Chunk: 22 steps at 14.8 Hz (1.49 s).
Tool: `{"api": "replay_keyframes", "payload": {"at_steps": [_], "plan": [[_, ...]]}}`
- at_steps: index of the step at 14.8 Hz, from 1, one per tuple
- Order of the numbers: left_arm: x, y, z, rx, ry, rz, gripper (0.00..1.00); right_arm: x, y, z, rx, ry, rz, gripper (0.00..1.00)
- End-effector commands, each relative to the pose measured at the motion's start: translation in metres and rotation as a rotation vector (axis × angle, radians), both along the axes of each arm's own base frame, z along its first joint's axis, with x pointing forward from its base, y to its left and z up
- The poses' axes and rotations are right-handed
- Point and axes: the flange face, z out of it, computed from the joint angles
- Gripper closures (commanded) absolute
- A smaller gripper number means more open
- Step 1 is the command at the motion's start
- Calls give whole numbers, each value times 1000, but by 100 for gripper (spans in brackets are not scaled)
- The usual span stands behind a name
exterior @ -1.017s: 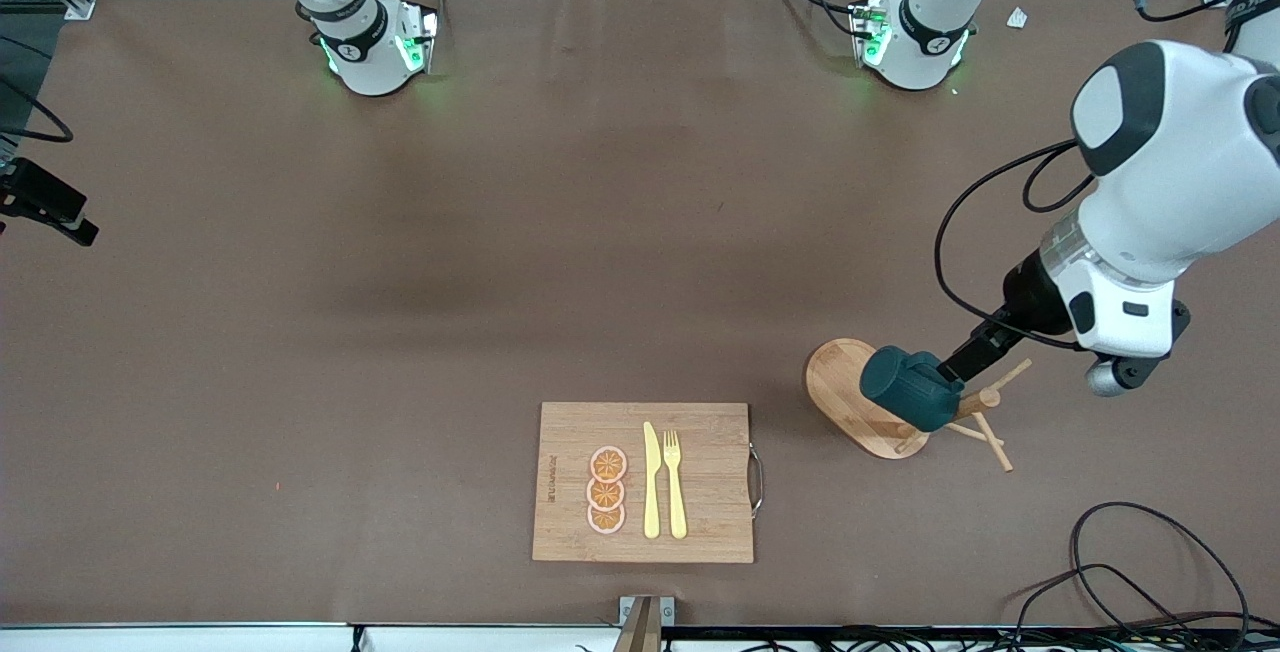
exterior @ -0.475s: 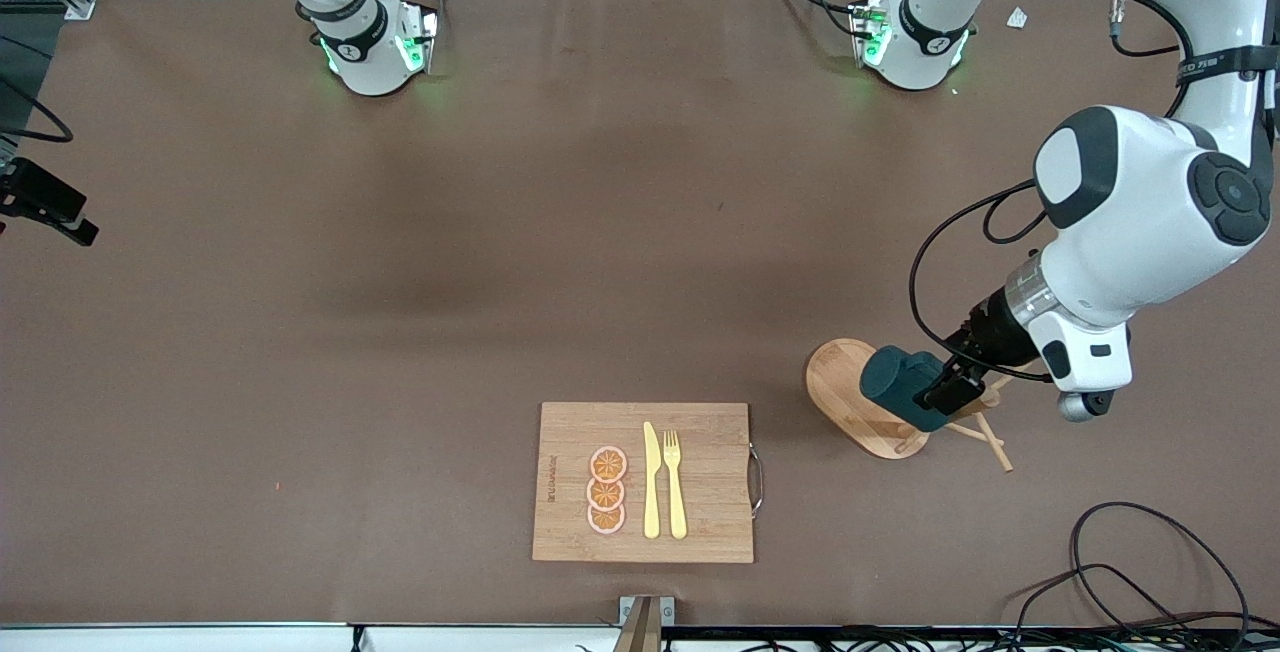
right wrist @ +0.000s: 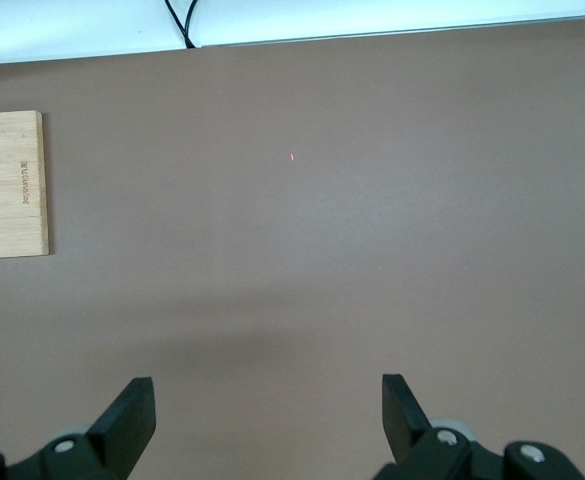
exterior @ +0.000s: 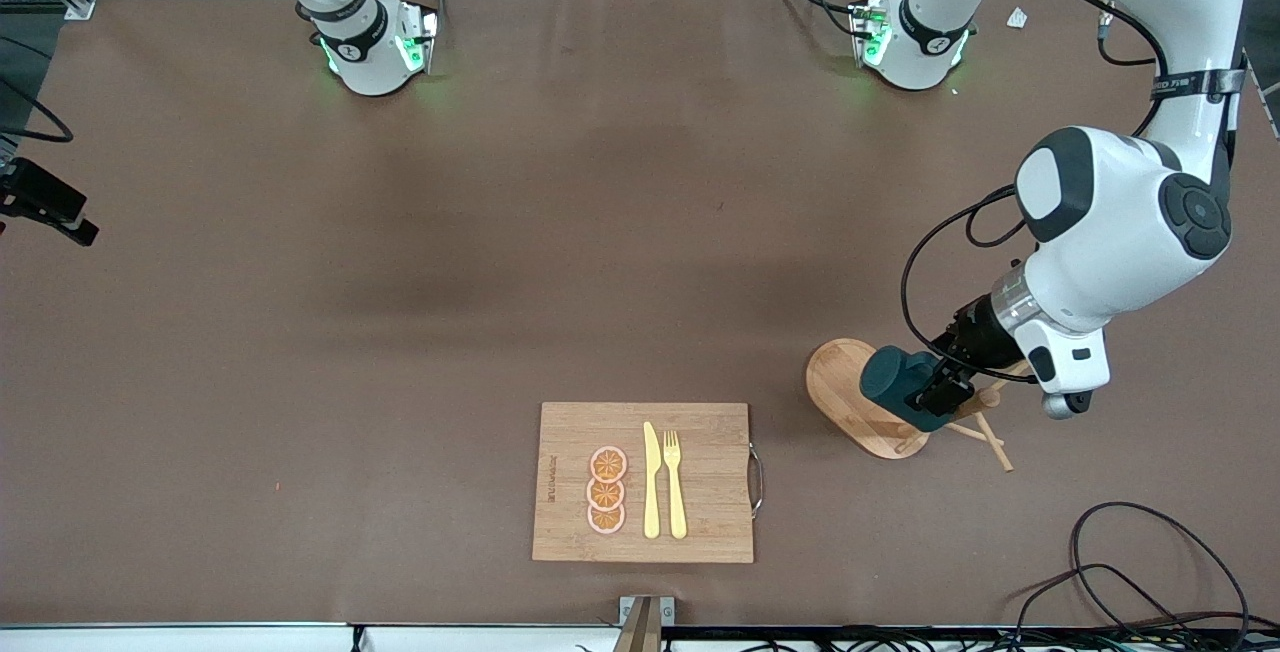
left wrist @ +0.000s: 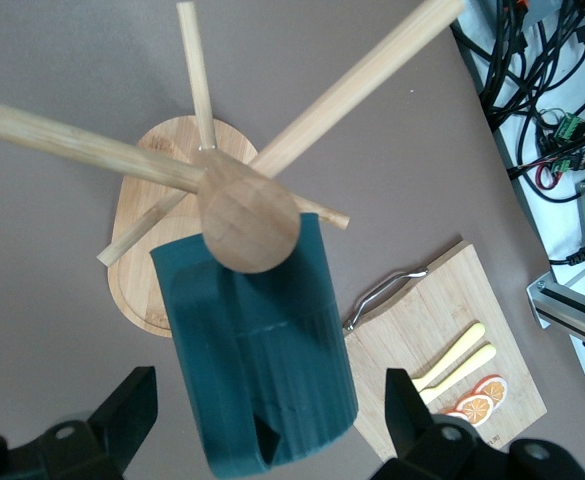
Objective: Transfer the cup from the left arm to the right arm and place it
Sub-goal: 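Reach the left gripper down to the teal mug and grasp it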
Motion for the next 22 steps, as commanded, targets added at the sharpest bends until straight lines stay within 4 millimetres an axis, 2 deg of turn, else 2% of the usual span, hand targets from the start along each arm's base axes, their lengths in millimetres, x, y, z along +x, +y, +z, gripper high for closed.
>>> {"api": "replay_keyframes", "payload": {"at_steps": [1, 8, 9, 13, 14, 16, 18, 22], "plan": [[-2, 0, -3, -51, -6, 39, 0, 0, -2, 2, -8, 3, 10, 0], [5, 0, -32, -73, 16, 64, 5, 0, -3, 2, -8, 3, 10, 0], [6, 0, -34, -73, 18, 65, 9, 0, -3, 2, -8, 3, 10, 0], [7, 1, -33, -93, 21, 83, 42, 0, -2, 2, -8, 3, 11, 0], [7, 1, -32, -95, 20, 85, 46, 0, -3, 2, -8, 3, 10, 0], [6, -3, -29, -96, 20, 86, 47, 0, -3, 2, -8, 3, 10, 0], [2, -19, -23, -99, 16, 68, 47, 0, -3, 2, -8, 3, 10, 0], [-12, -79, -1, -102, -3, 2, 47, 0, -3, 2, -8, 3, 10, 0]]}}
